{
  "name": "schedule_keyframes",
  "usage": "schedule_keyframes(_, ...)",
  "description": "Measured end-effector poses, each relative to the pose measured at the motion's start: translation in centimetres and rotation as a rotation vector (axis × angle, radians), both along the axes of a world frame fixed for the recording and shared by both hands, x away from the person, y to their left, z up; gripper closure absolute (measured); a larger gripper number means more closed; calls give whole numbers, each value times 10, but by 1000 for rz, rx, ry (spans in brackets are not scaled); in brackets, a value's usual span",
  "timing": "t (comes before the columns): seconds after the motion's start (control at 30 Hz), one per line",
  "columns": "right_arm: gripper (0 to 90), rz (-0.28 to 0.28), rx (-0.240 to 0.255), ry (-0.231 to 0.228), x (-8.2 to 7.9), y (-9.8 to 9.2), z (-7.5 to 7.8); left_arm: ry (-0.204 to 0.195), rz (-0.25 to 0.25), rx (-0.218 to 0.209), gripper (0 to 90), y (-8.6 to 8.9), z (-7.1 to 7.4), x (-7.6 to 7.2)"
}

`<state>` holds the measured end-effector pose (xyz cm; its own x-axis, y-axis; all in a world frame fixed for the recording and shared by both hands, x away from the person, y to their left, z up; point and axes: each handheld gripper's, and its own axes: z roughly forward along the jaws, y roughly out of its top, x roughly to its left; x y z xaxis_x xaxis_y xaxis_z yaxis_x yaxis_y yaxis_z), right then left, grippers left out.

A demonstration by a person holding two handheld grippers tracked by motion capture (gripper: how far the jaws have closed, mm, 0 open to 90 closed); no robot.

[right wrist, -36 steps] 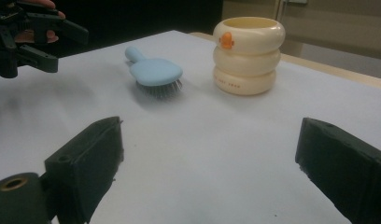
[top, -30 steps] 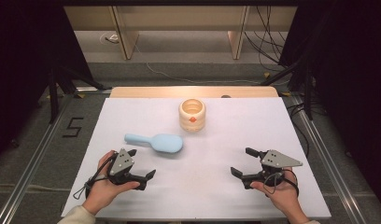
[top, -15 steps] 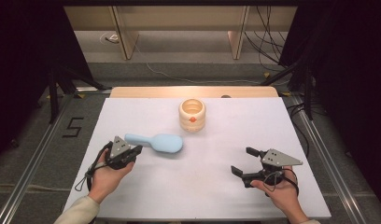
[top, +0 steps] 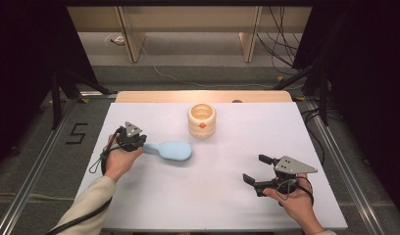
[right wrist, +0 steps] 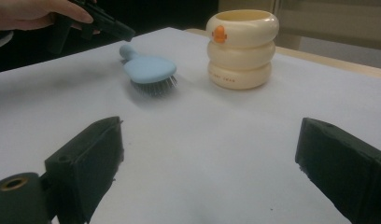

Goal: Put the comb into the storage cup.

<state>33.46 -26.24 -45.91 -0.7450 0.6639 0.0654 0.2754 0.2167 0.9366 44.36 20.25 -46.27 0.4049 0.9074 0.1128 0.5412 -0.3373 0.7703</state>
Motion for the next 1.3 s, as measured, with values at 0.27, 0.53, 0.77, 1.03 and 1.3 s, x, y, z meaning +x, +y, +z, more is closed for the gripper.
schedule_keyframes(0.27,89,-3,-2,-1,0,0,0,83,27,65,897,-6,-10,28)
schedule_keyframes(0.53,91,-2,-10,0,0,0,0,139,56,119,898,-10,-20,37)
schedule_keyframes(0.77,92,-1,-10,2,0,0,0,148,43,142,897,-10,-21,37)
schedule_keyframes(1.03,92,-1,-10,2,0,0,0,212,44,131,898,-8,-17,39)
schedule_keyframes(1.3,93,-1,-8,4,0,0,0,272,47,154,898,-8,-14,36)
